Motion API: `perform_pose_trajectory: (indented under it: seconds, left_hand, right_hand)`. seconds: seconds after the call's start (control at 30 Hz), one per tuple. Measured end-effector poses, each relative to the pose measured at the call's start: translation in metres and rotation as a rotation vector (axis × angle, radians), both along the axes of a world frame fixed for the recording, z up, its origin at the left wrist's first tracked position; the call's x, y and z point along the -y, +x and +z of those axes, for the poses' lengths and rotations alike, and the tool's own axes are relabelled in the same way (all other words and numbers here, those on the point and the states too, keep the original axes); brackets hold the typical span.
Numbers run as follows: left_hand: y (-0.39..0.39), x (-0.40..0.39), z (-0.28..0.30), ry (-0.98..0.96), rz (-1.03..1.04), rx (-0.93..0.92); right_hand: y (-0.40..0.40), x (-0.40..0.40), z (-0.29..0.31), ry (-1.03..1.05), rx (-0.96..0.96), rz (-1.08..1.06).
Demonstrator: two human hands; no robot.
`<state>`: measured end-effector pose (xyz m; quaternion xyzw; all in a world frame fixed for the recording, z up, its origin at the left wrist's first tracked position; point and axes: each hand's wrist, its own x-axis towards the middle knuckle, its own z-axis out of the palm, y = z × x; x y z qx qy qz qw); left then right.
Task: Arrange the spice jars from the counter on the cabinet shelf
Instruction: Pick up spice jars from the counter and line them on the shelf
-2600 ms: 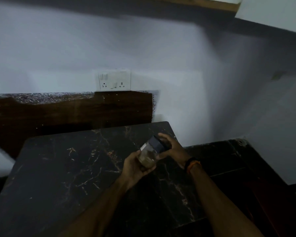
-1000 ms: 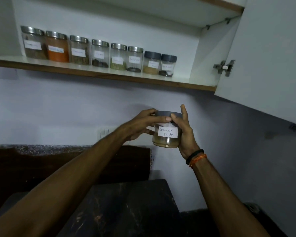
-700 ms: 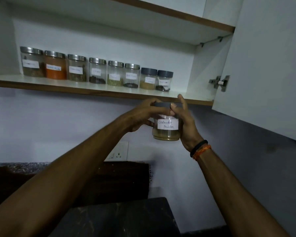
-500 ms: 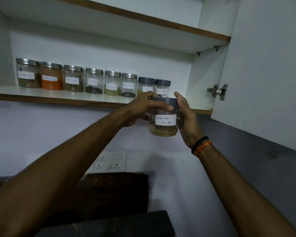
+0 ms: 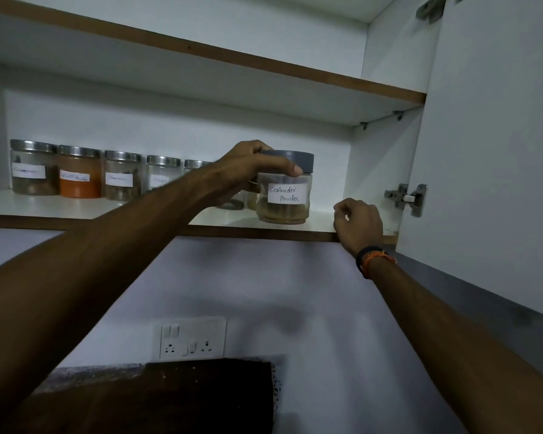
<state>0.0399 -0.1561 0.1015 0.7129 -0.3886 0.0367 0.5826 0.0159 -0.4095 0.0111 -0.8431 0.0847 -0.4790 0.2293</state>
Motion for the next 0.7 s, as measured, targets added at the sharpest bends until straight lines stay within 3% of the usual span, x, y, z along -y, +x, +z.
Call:
perform_pose_trajectory:
  seconds: [0.13, 0.37, 0.7]
  left_hand:
    - [0.015, 0.011, 0.010, 0.031, 0.026, 0.039]
    - [0.049, 0.037, 0.019, 0.077, 0.054, 0.052]
    - [0.109, 0.105, 0.032, 0.109, 0.036, 0.072]
  right_hand:
    - [0.017, 0.019, 0.007, -0.050, -0.004, -0.045]
    - [0.035, 0.031, 0.002, 0.075, 0.133, -0.129]
    - [0.040, 0.035, 0.000, 0.107, 0.133, -0.157]
